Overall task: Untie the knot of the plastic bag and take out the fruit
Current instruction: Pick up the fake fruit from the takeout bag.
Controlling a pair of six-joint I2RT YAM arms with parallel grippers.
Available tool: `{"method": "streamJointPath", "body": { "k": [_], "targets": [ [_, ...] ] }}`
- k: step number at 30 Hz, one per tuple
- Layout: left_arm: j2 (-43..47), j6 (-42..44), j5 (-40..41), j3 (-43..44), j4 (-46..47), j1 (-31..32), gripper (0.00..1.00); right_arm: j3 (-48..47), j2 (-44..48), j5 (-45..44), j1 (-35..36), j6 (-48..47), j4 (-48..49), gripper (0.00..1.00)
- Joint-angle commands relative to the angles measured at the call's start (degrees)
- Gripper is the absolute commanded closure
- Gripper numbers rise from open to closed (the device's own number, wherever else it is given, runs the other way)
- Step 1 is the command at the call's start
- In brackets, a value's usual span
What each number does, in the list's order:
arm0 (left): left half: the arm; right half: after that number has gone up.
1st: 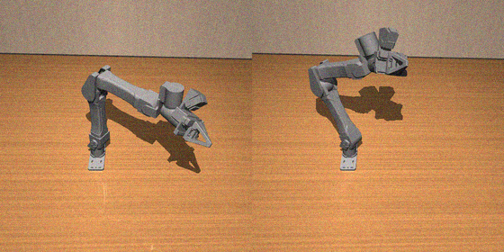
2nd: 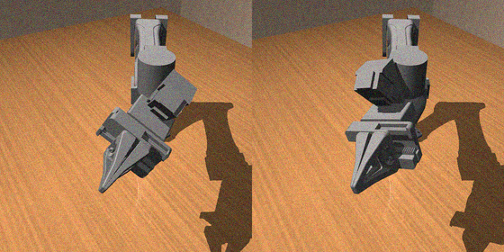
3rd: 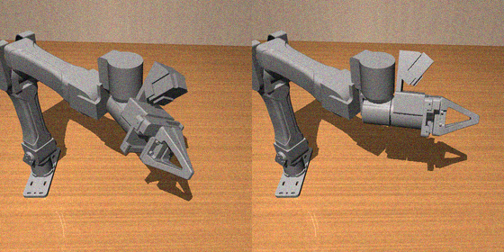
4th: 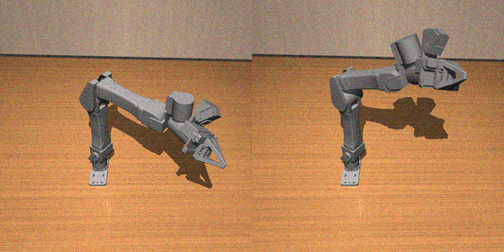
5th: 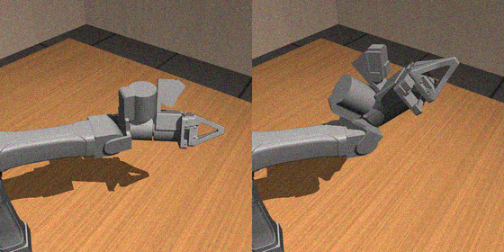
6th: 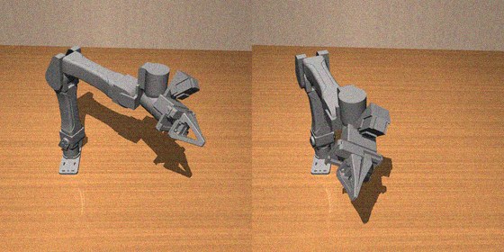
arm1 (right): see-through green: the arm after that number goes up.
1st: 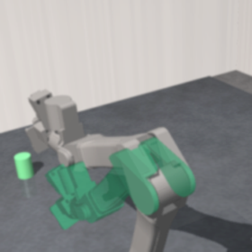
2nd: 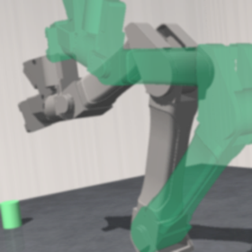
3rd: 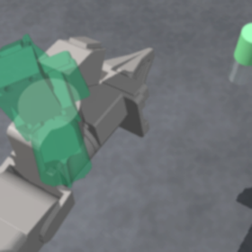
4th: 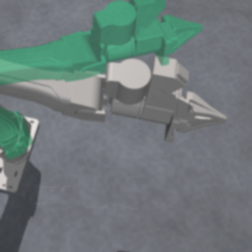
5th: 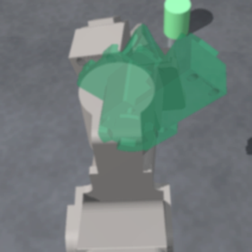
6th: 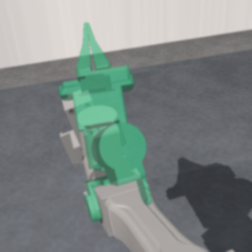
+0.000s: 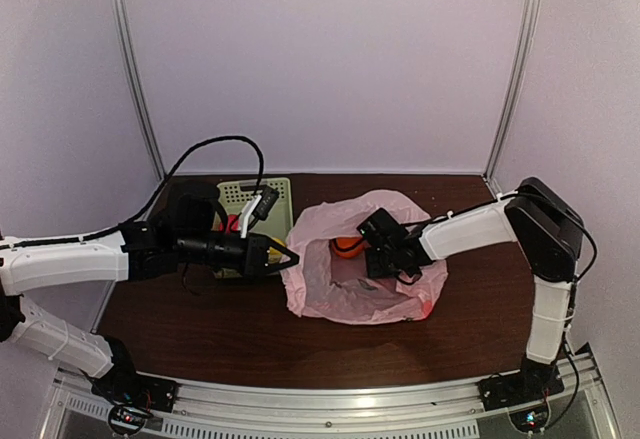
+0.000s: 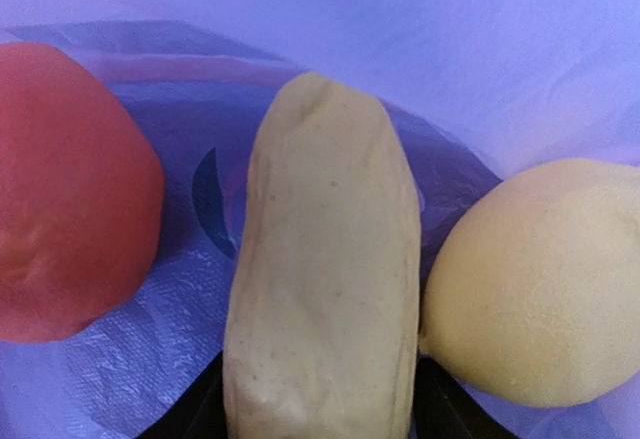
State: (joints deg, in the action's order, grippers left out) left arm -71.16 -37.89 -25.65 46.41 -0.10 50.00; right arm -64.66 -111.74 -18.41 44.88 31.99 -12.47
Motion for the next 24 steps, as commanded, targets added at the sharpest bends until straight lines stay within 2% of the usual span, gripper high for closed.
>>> {"method": "streamJointPath", "body": {
  "k": [1,9,15,24],
  "targets": [
    [0.0,-0.3,-0.1,1.0,0.6,0.4,1.0,-1.2,-2.1,1.6,-1.0,-2.0,-0.1,0.48],
    [-0.5,-0.3,0.0,1.4,0.8,0.4,1.0,0.5,1.9,4.2,-0.9,-4.1,1.6,0.74],
    [-0.6,-0.5,0.4,1.2,0.9,0.3,1.0,4.7,8.9,7.6,0.4,-8.2,5.6,0.76],
    [-1.0,-1.6,2.4,1.6,1.8,0.4,1.0,8.5,17.6,11.1,6.7,-13.0,5.0,0.76]
  ]
}}
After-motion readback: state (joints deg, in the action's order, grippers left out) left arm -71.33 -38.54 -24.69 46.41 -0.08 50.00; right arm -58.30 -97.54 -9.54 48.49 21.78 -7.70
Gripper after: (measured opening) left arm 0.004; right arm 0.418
